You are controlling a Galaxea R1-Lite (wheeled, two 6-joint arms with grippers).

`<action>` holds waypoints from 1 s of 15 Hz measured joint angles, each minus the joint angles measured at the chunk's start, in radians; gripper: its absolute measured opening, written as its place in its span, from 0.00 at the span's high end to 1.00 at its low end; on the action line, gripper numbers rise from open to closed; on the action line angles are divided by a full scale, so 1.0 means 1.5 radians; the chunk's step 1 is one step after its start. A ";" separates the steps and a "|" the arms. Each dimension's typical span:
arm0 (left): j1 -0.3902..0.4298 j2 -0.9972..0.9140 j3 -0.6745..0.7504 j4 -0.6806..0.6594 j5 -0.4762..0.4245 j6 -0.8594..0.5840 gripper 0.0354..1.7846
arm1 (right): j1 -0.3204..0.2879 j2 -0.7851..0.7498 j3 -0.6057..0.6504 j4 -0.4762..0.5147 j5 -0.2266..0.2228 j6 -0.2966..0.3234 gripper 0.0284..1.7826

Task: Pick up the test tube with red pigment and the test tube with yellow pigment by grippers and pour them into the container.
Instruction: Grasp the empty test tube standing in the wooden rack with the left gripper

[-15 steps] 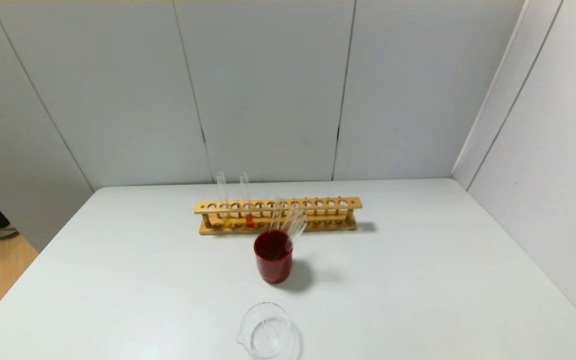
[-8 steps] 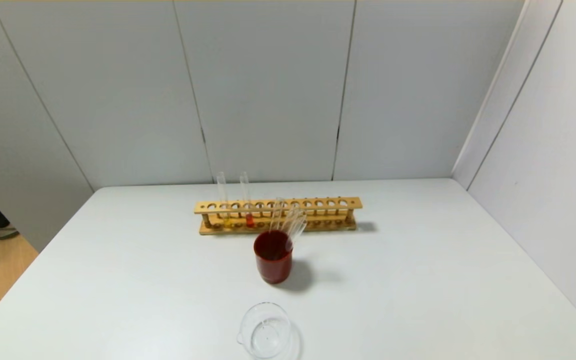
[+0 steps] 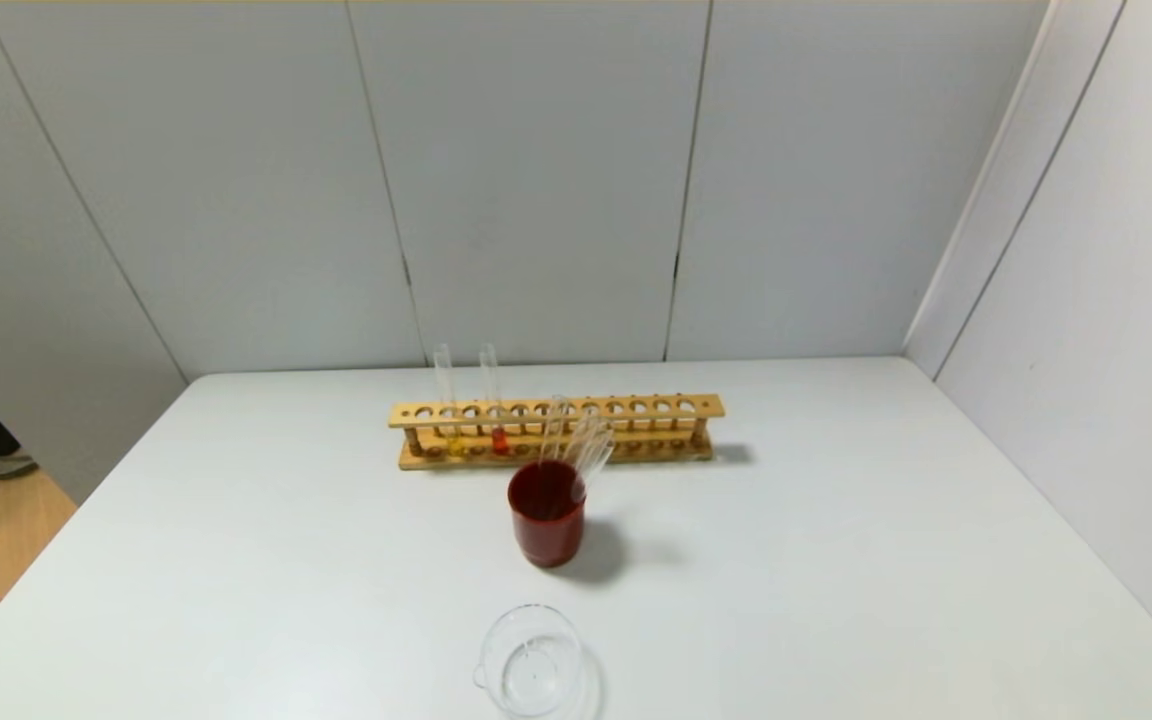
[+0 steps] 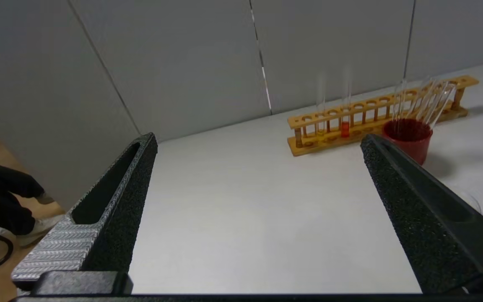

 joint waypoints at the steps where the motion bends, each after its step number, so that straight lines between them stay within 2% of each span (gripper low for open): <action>1: -0.001 0.033 -0.031 -0.001 -0.001 -0.001 0.04 | 0.000 0.000 0.000 0.000 0.000 0.000 0.05; 7: -0.010 0.260 -0.115 -0.101 -0.034 -0.045 0.04 | 0.000 0.000 0.000 0.000 0.000 0.000 0.05; 15: -0.018 0.608 -0.239 -0.135 -0.068 -0.144 0.04 | 0.000 0.000 0.000 0.000 0.000 0.000 0.05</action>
